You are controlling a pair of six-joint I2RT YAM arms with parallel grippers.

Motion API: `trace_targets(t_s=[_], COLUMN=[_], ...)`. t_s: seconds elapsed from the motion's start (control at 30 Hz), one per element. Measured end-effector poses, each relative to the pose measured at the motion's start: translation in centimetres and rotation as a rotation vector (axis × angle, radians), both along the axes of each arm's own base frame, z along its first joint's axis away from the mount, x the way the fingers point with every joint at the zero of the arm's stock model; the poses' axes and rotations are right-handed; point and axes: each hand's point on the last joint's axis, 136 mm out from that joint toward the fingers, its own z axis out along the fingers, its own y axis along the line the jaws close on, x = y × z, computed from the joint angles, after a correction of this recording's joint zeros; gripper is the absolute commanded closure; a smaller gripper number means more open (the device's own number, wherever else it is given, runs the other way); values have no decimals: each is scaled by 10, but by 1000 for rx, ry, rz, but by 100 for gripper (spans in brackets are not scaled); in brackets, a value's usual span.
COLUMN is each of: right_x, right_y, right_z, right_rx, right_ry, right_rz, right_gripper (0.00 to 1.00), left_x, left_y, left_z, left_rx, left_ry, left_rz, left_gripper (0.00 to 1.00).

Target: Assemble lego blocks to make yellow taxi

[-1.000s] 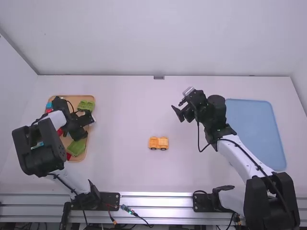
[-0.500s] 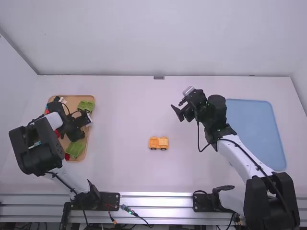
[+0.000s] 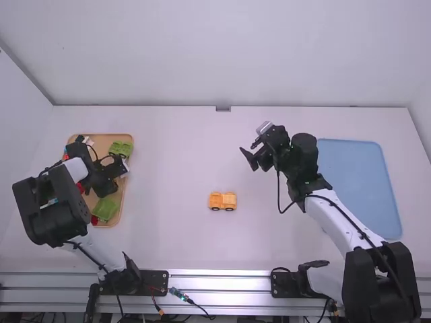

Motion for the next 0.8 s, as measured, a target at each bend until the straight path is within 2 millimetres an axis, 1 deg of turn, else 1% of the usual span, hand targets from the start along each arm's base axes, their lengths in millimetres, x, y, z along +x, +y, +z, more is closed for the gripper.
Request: trace_targets(t_s=[0.17,0.27,0.3,0.33,0.4,0.5,0.6,0.63,0.7,0.73,0.77,0.8], right_x=[0,-1,-1,-1,-1,-1,-1,-1,-1,-1,-1,-1], right_y=[0,0,0,0,0,0,0,0,0,0,0,0], right_z=[-1,-1,-1,-1,-1,-1,-1,-1,-1,-1,-1,-2], right_rx=[-1,-1,-1,-1,-1,-1,-1,-1,-1,-1,-1,-1], right_ry=[6,6,6,6,6,6,7,5,6,6,7,9], right_rz=[1,1,1,1,1,1,1,2,2,1,2,2], right_gripper=[1,1,1,1,1,1,1,1,1,1,1,1], left_x=[-1,-2,-2,-2,-1,-1,-1,-1,-1,0,1,2], left_y=[1,0,1,1,1,1,1,0,1,1,2,2], left_z=[0,0,0,0,0,0,0,0,0,0,1,2], left_rx=[1,-1,-1,-1,-1,-1,-2,-2,-1,-1,-3,-2], left_ry=[4,7,7,7,7,7,7,7,5,2,-1,-3], left_rz=[16,20,20,20,20,20,21,21,25,28,38,44], left_gripper=[49,58,58,61,64,66,72,75,87,89,95,97])
